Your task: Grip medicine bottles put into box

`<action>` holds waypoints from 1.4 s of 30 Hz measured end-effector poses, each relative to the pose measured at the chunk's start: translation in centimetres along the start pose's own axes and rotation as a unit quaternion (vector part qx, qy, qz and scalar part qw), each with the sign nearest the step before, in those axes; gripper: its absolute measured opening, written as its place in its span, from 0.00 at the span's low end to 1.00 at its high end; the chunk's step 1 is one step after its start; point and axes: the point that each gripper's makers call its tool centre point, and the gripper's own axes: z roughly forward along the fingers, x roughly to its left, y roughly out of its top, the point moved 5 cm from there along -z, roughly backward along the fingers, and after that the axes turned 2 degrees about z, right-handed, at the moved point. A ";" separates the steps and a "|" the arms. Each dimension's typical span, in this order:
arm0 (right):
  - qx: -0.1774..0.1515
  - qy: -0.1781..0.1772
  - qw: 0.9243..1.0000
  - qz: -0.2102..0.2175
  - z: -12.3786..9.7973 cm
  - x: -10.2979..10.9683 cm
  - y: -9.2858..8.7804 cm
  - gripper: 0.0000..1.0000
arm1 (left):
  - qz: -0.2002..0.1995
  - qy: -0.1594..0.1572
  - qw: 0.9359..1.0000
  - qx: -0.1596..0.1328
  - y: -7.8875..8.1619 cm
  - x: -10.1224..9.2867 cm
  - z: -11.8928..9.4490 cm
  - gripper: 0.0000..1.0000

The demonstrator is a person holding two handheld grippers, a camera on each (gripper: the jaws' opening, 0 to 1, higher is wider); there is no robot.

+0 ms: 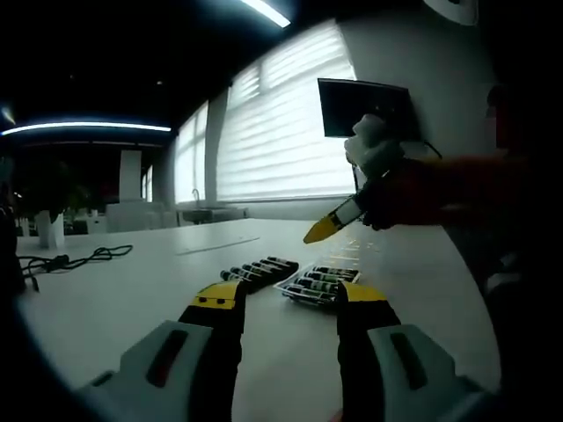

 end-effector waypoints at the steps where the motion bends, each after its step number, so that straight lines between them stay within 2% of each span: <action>1: 0.000 0.000 1.000 0.001 0.2 -0.2 0.2 0.09 | 0.000 0.000 1.000 0.000 0.0 0.0 0.0 0.34; 8: 0.000 -0.007 1.000 0.004 1.5 -1.4 0.9 0.10 | -0.003 -0.001 1.000 0.001 -0.1 0.0 0.0 0.34; 16: 0.014 -0.004 1.000 -0.014 3.1 -1.6 0.9 0.11 | -0.004 0.001 1.000 0.000 -0.1 0.1 0.0 0.34; 35: 0.042 -0.012 0.999 0.014 6.2 -2.1 0.8 0.11 | -0.007 0.003 1.000 -0.001 0.0 0.2 0.0 0.34; 42: 0.057 -0.013 0.998 0.004 6.9 -1.9 0.3 0.11 | -0.009 0.003 1.000 -0.002 -0.1 0.2 0.0 0.34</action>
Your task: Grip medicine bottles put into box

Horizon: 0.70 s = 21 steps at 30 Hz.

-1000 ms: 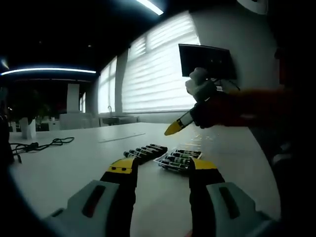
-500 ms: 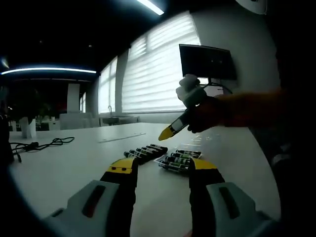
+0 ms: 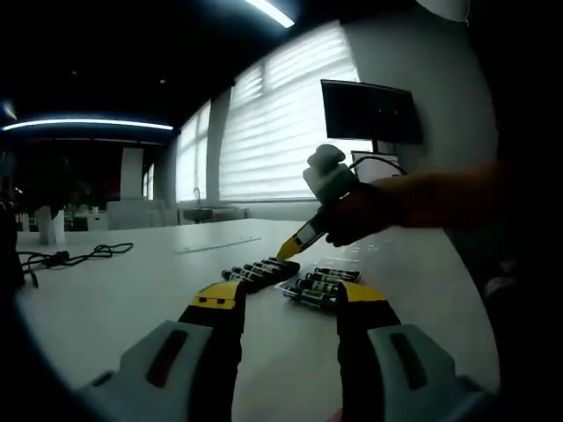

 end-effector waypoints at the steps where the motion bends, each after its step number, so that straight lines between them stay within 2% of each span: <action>1: 0.002 0.000 1.000 -0.001 0.1 0.1 -0.1 0.11 | 0.000 0.000 1.000 0.000 0.0 0.0 0.0 0.34; 17: 0.023 -0.018 1.000 0.002 0.6 -0.8 -1.4 0.10 | -0.006 -0.001 1.000 -0.004 0.2 0.1 -0.1 0.34; 21: 0.016 -0.025 1.000 -0.002 0.4 -0.9 -1.3 0.09 | -0.006 0.000 1.000 -0.004 0.2 0.1 -0.1 0.34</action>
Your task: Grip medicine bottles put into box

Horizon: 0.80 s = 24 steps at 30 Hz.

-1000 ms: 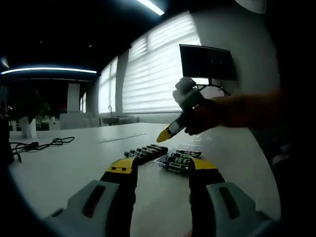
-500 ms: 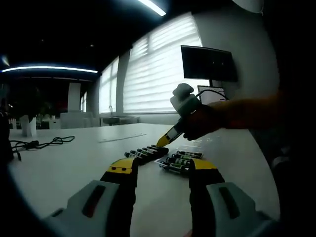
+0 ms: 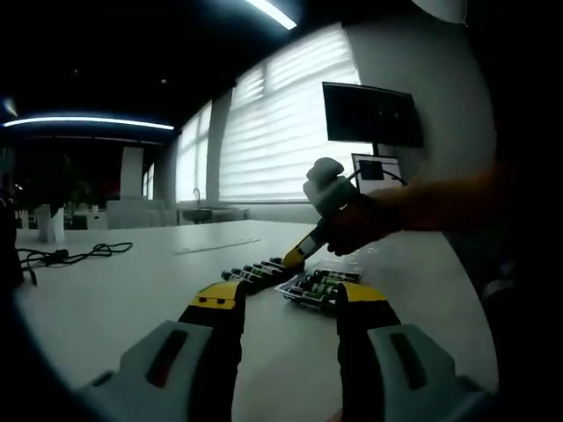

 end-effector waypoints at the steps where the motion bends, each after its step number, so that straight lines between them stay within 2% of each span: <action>1: 0.001 -0.002 1.000 0.001 -0.1 0.0 0.0 0.09 | 0.000 0.000 1.000 0.000 0.0 0.0 0.0 0.34; 6: 0.007 -0.008 1.000 -0.008 -0.3 0.3 -0.1 0.08 | 0.001 0.000 1.000 -0.001 0.0 0.0 0.0 0.34; 12: 0.007 -0.010 1.000 0.004 -0.6 0.1 -0.2 0.08 | 0.003 0.001 1.000 -0.001 0.0 0.0 0.0 0.34; 14: -0.006 -0.010 1.000 0.013 -0.9 0.1 0.0 0.08 | 0.002 0.001 1.000 -0.001 0.0 0.0 0.0 0.34; 15: -0.027 -0.020 0.999 0.023 -1.2 -0.2 0.6 0.08 | 0.003 0.001 1.000 -0.001 0.0 0.0 0.0 0.34; 18: -0.038 -0.018 0.999 0.031 -2.1 -0.3 1.1 0.08 | 0.004 0.001 1.000 -0.001 0.0 0.0 0.0 0.34; 24: -0.041 -0.001 0.998 0.044 -3.1 0.2 1.6 0.08 | 0.004 0.001 1.000 -0.001 0.1 0.0 0.0 0.34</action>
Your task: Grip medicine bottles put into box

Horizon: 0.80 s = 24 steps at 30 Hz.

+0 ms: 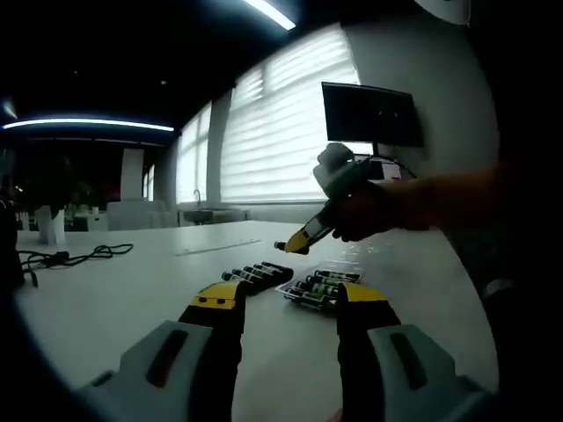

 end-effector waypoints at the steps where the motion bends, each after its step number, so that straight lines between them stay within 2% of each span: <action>1: -0.001 0.001 1.000 0.000 -0.4 0.1 0.0 0.08 | -0.001 0.000 1.000 0.000 0.0 0.0 0.0 0.34; 5: -0.008 0.021 1.000 0.021 -1.9 0.5 -0.2 0.08 | -0.001 0.000 1.000 -0.001 0.0 0.0 0.0 0.34; 15: -0.019 0.035 0.999 0.029 -5.1 1.1 -1.1 0.08 | -0.001 -0.002 1.000 -0.002 0.1 -0.1 0.0 0.34; 24: -0.012 0.036 0.998 0.040 -6.3 0.6 -3.2 0.08 | -0.002 -0.003 1.000 -0.002 0.1 -0.1 0.0 0.34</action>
